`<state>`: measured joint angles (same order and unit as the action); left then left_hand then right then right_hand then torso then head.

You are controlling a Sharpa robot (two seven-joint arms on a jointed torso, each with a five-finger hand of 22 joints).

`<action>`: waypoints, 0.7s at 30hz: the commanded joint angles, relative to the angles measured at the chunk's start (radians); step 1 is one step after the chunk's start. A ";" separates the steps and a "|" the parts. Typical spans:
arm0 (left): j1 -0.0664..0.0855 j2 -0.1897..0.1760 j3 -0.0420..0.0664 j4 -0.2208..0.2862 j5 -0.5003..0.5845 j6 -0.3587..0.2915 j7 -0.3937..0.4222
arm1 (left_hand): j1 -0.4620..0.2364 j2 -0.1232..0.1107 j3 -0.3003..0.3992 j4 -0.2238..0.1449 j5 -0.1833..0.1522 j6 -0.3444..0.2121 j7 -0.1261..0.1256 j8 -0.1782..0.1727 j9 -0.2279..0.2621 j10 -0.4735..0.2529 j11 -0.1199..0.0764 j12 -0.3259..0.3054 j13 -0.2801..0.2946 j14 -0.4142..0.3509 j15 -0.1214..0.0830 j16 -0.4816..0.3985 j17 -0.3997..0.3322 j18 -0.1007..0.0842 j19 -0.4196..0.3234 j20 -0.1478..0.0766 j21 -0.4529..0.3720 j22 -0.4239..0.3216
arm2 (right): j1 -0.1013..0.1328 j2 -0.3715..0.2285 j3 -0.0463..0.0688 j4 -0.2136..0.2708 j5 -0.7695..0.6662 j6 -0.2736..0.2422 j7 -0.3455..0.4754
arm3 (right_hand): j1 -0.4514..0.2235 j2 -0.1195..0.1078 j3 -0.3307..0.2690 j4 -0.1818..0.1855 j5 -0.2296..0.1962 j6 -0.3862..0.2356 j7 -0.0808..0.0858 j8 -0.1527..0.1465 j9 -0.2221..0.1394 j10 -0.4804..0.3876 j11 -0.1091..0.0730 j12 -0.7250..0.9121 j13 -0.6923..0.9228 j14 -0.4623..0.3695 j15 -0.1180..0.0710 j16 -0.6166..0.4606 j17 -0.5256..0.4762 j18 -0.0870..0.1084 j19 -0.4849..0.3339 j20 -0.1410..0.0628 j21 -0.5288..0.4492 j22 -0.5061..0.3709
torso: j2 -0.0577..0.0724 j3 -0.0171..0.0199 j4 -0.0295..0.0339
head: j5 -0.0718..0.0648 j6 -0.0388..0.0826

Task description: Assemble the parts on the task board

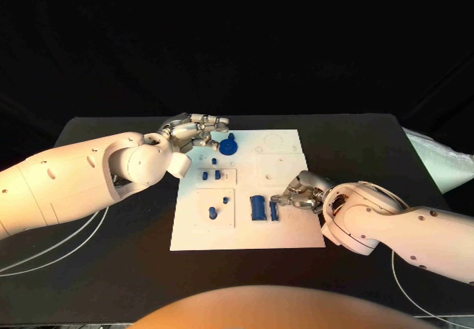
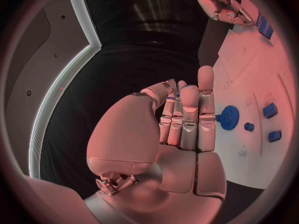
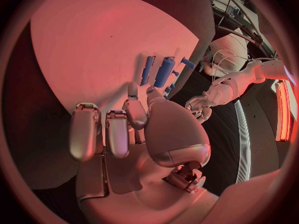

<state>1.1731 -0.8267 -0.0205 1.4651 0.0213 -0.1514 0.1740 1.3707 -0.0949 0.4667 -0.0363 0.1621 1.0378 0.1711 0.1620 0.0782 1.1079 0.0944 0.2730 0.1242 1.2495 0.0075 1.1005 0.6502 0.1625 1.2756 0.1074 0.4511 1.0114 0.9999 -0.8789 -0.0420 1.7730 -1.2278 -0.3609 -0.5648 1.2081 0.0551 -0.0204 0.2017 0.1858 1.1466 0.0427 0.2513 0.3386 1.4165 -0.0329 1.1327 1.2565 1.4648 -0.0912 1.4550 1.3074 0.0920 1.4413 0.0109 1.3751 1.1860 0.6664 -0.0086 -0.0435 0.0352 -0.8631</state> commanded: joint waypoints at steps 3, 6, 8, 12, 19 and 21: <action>0.000 0.002 0.000 0.000 -0.006 0.020 0.001 | 0.002 0.000 0.001 -0.003 0.005 -0.007 0.002 0.005 -0.001 -0.008 0.002 0.006 0.001 -0.006 0.002 -0.004 -0.001 0.019 -0.007 -0.002 -0.004 -0.001 | -0.001 -0.005 0.000 0.003 -0.002 -0.028 0.045 | 0.002 -0.010 -0.007 -0.006 0.007 -0.004 0.004 -0.003 0.000 0.001 0.005 -0.009 -0.003 0.074 -0.003 0.000 0.089 -0.018 0.004 0.004 0.002 -0.001 | 0.000 0.0005 0.0005 | -0.001 0.002; -0.001 0.002 0.000 -0.001 -0.006 0.020 0.004 | 0.002 0.000 0.001 -0.003 0.004 -0.007 0.002 0.005 -0.001 -0.008 0.002 0.006 0.001 -0.006 0.002 -0.004 -0.001 0.019 -0.007 -0.002 -0.004 -0.001 | -0.001 -0.018 0.000 0.006 0.050 -0.058 0.120 | 0.010 -0.021 -0.014 -0.014 0.017 -0.021 0.011 -0.012 -0.003 -0.021 0.010 -0.053 -0.031 0.068 0.001 -0.017 0.064 -0.014 -0.006 0.005 -0.011 -0.025 | -0.002 0.0008 -0.0007 | -0.001 0.009; -0.002 0.003 -0.001 -0.003 -0.006 0.017 0.010 | -0.002 0.000 0.000 -0.002 0.004 -0.008 0.003 0.006 -0.002 -0.010 0.003 0.007 0.001 -0.007 0.003 -0.004 -0.004 0.018 -0.007 -0.001 -0.004 -0.001 | 0.001 -0.029 0.000 0.006 0.122 -0.071 0.201 | 0.024 -0.024 -0.015 -0.024 0.025 -0.040 0.019 -0.023 -0.008 -0.049 0.017 -0.106 -0.066 0.061 0.006 -0.039 0.035 -0.007 -0.021 0.008 -0.033 -0.061 | -0.004 0.0011 -0.0023 | -0.001 0.016; -0.011 0.004 -0.001 0.000 -0.001 -0.014 0.066 | -0.026 0.000 -0.008 0.013 0.001 -0.009 0.002 0.009 -0.002 -0.011 0.003 0.012 0.002 -0.007 0.006 -0.002 -0.005 0.017 -0.008 0.002 -0.006 -0.002 | 0.019 -0.043 0.001 -0.001 0.318 -0.074 0.358 | 0.064 -0.020 -0.006 -0.050 0.035 -0.108 0.047 -0.066 -0.026 -0.109 0.038 -0.212 -0.137 0.042 0.022 -0.097 -0.040 0.009 -0.061 0.019 -0.092 -0.161 | -0.015 0.0020 -0.0061 | -0.005 0.031; -0.038 0.015 -0.001 -0.001 0.042 -0.090 0.163 | -0.077 -0.007 -0.061 0.056 -0.014 -0.023 0.002 0.018 -0.003 -0.026 0.006 0.027 0.003 -0.101 0.015 -0.078 -0.126 0.017 -0.049 0.012 -0.045 -0.026 | 0.083 -0.038 0.002 -0.082 0.647 -0.046 0.615 | 0.114 -0.011 0.010 -0.100 0.033 -0.177 0.087 -0.115 -0.046 -0.305 0.076 -0.520 -0.373 -0.071 0.057 -0.471 -0.435 0.091 -0.261 0.055 -0.464 -0.668 | -0.052 -0.0023 -0.0110 | -0.018 0.069; -0.048 0.021 -0.001 -0.011 0.060 -0.117 0.174 | -0.073 -0.006 -0.077 0.062 -0.018 -0.030 0.009 0.022 -0.004 -0.035 0.015 0.034 0.003 -0.177 0.024 -0.131 -0.157 0.016 -0.111 0.022 -0.096 -0.057 | 0.106 -0.021 0.002 -0.138 0.754 -0.025 0.693 | 0.127 -0.009 0.017 -0.113 0.024 -0.193 0.100 -0.125 -0.051 -0.361 0.090 -0.579 -0.427 -0.159 0.071 -0.703 -0.642 0.091 -0.297 0.068 -0.554 -0.730 | -0.066 -0.0029 -0.0115 | -0.019 0.092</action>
<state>1.1283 -0.8082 -0.0224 1.4600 0.0410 -0.2076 0.2734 1.2996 -0.1028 0.3943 0.0244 0.1467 1.0153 0.1792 0.1803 0.0755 1.0787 0.1091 0.3027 0.1263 1.0941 0.0290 0.9860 0.5046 0.1627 1.1814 0.1270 0.3698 0.9634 1.0981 -0.9081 -0.0406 1.6591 -0.7185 -0.4095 -0.0786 1.3274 0.0477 -0.0033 0.0932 0.2136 0.9552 0.1372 0.1294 0.2889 1.0723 0.0551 0.5679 0.8426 1.3257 -0.0242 0.8059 0.7124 0.1775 1.1538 0.0759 0.8444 0.4744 0.6250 -0.0088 -0.0528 0.0190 -0.7906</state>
